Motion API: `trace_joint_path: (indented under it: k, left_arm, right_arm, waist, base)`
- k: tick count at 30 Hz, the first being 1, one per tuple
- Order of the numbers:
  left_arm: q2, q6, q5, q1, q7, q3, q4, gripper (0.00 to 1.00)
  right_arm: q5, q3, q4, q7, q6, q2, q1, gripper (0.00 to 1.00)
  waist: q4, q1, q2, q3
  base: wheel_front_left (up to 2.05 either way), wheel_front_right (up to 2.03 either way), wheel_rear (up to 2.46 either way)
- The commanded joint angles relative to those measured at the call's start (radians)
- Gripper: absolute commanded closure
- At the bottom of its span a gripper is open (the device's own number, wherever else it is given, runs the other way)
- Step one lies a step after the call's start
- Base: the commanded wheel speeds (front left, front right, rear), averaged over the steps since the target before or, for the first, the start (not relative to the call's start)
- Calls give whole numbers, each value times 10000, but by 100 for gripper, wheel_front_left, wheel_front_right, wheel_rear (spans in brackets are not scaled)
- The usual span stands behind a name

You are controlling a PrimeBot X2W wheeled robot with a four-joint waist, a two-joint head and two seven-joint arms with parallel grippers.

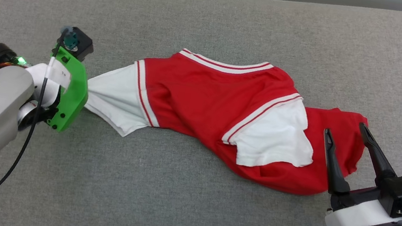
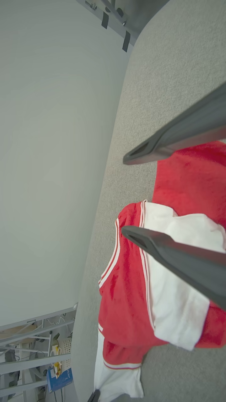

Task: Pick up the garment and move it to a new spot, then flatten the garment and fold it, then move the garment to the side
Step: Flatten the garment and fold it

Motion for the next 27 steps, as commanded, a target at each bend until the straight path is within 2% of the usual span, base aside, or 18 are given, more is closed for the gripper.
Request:
trace_joint_path:
  k: [1,3,4,5,6,11,17,22,25,27]
  left_arm:
    - [86,-23,-46,266,-89,12,179,100]
    - [49,-23,-29,460,-266,12,402,100]
    - [9,-23,-17,547,-402,12,470,97]
    - [-44,-23,-14,622,-706,14,531,37]
    - [-95,-23,24,659,-1068,49,589,0]
    - [-424,81,257,919,-3182,371,816,0]
    - [-529,878,232,1413,-5578,1087,402,0]
    - [-549,2009,494,2060,-6843,1587,-466,0]
    - [-635,2846,1040,2489,-7001,1975,-1182,0]
    - [-805,3352,1464,2890,-7013,2739,-2021,0]
  right_arm:
    - [-73,-31,-21,-91,-7,10,138,0]
    - [-69,-52,2,-91,-7,-6,157,0]
    - [-67,-59,17,-91,-7,-13,171,0]
    - [-67,-77,21,-91,-7,-19,188,0]
    - [-65,-117,13,-91,-7,-25,198,0]
    - [-53,-379,-34,-91,-7,-233,253,0]
    - [193,-740,-194,-91,-7,-717,26,0]
    - [602,-832,-243,-91,-7,-1362,-642,0]
    - [937,-760,-156,22,-7,-1821,-1146,0]
    - [1312,-585,-84,368,-7,-2201,-1558,0]
  waist:
    - [-3,0,0,20]
    - [3,0,0,-4]
    - [3,0,0,-33]
    - [0,0,0,-73]
    - [13,0,0,-118]
    - [195,0,0,-537]
    - [563,0,0,-990]
    - [921,0,0,-1162]
    - [1169,0,0,-1167]
    - [1338,0,0,-1098]
  base:
    - [0,0,0]
    - [0,0,0]
    - [0,0,0]
    - [0,0,0]
    - [0,0,0]
    - [0,0,0]
    - [0,0,0]
    - [0,0,0]
    - [0,0,0]
    - [0,0,0]
